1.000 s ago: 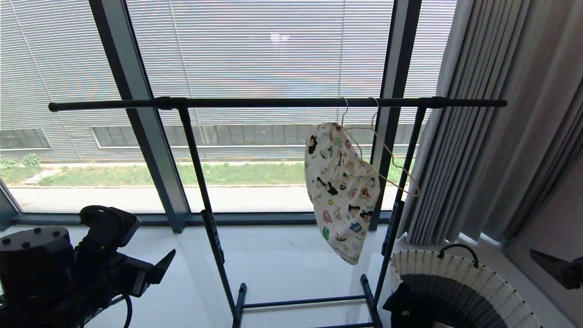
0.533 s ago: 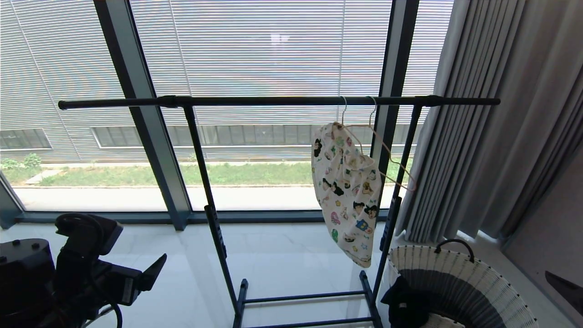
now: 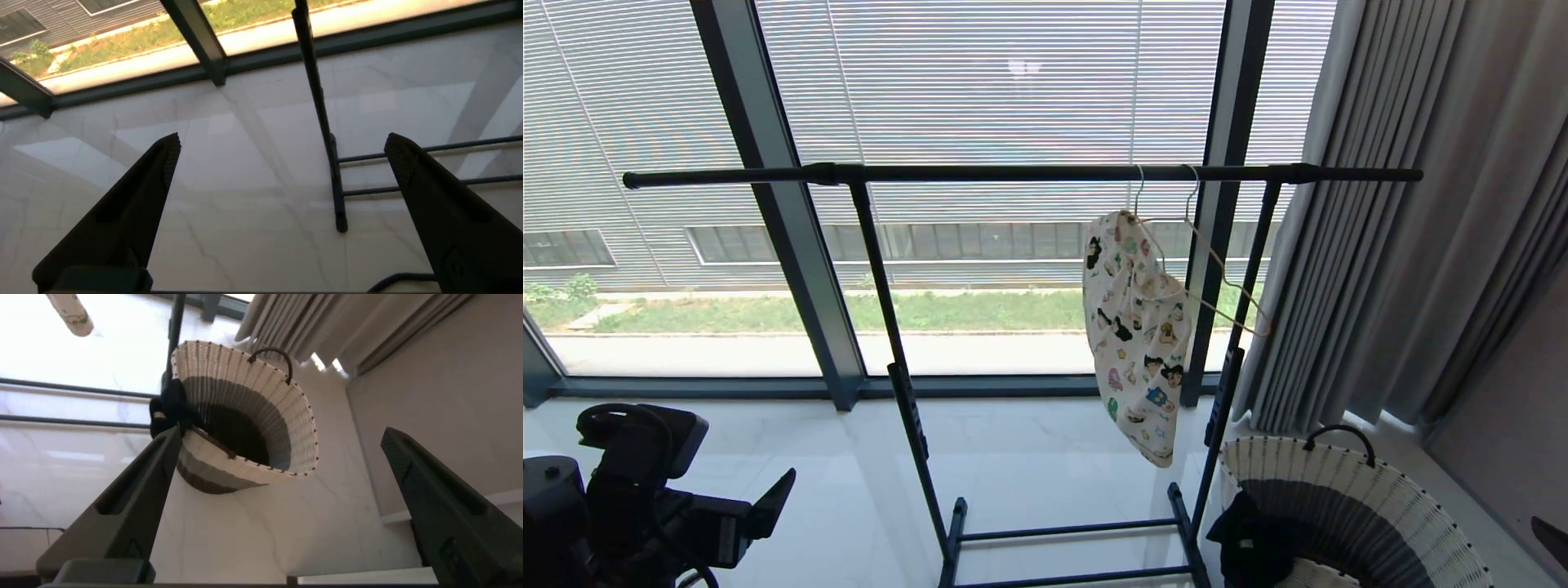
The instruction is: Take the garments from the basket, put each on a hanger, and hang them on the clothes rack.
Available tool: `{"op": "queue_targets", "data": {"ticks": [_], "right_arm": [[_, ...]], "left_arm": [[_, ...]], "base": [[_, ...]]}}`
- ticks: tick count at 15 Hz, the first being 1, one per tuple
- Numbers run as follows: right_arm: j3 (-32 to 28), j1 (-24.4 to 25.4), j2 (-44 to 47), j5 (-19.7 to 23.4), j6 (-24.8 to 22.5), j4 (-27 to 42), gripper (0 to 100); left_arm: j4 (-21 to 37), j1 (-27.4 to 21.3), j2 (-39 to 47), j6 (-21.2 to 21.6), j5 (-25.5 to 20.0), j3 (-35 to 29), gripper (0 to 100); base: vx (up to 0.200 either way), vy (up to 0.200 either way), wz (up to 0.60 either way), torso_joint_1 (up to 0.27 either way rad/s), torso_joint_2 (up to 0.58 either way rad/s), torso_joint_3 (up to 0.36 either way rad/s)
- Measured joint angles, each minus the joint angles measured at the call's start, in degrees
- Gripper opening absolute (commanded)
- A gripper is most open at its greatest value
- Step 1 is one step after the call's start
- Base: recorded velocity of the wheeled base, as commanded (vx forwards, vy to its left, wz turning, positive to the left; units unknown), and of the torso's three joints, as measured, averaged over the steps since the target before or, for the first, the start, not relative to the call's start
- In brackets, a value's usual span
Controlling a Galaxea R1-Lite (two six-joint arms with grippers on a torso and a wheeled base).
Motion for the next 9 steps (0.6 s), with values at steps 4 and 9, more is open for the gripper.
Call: {"op": "queue_targets", "data": {"ticks": [4, 9], "right_arm": [[0.00, -0.06, -0.30, 0.13, 0.00, 0.02, 100], [0.00, -0.04, -0.34, 0.16, 0.00, 0.02, 100]], "left_arm": [[0.00, 0.05, -0.27, 0.02, 0.02, 0.06, 100], [0.00, 0.05, -0.30, 0.02, 0.30, 0.16, 100]], "base": [[0.000, 0.000, 0.00, -0.221, 0.50, 0.276], [0.000, 0.000, 0.00, -0.211, 0.50, 0.289]]}}
